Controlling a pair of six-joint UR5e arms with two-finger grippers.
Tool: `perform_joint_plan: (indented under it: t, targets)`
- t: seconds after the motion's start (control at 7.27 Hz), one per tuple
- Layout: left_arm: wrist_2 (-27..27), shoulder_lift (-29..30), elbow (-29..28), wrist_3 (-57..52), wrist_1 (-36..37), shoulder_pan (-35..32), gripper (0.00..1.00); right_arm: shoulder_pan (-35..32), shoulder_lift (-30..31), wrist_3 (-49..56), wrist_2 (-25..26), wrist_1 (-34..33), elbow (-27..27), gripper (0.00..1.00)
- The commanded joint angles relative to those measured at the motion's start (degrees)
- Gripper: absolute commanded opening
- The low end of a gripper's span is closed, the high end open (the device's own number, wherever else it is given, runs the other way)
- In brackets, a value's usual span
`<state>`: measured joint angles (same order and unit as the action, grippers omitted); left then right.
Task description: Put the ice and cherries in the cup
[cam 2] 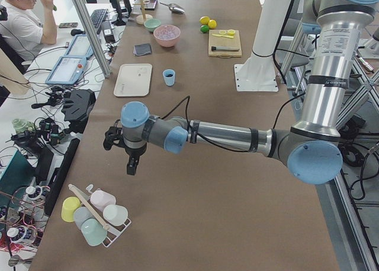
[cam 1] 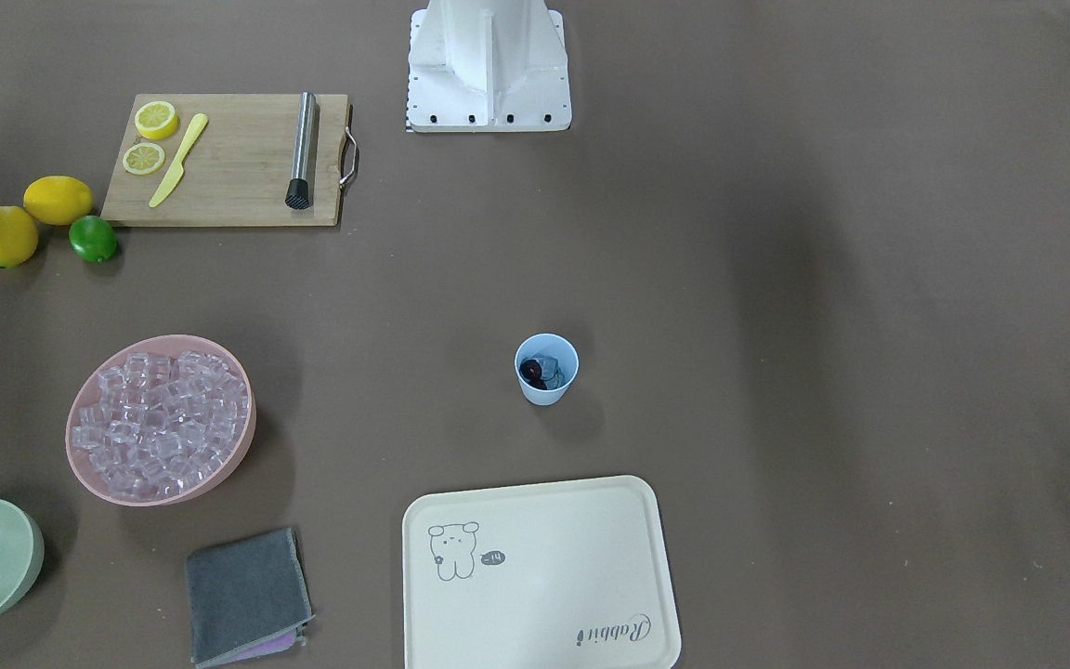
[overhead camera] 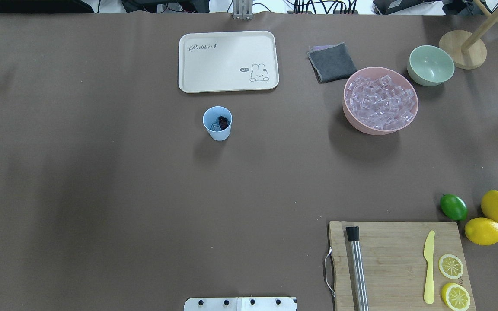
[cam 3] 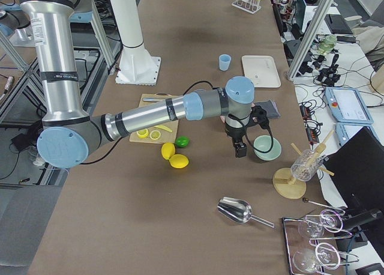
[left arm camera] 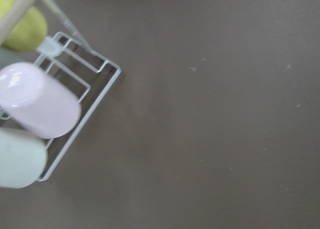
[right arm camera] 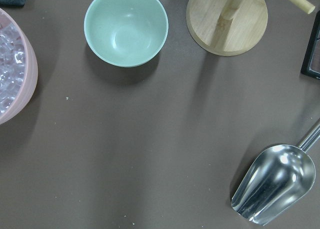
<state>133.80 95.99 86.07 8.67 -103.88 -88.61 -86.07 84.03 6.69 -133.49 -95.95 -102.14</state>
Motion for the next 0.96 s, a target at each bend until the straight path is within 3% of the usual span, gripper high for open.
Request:
perform_joint_plan:
  t: [0.0,0.14,0.28,0.83]
  targets:
    - [0.41,0.50,-0.99,-1.64,2.97,-1.12,0.97,0.73,-0.79,-0.01,0.08,0.07,0.36,1.00]
    - [-0.02,1.30,-1.16,-0.77,3.16,-0.95,0.85,1.69,-2.11,0.08,0.16,-0.02,0.53,1.00]
    - [0.15,1.57,-0.55,-1.02,3.34,-1.21,0.97,1.61,-2.21,0.25,-0.10,-0.02,0.54,1.00]
    - [-4.05,3.06,-0.46,-0.85,2.38,-0.86,0.97,2.13,-2.56,-0.45,-0.01,2.53,1.58,1.00]
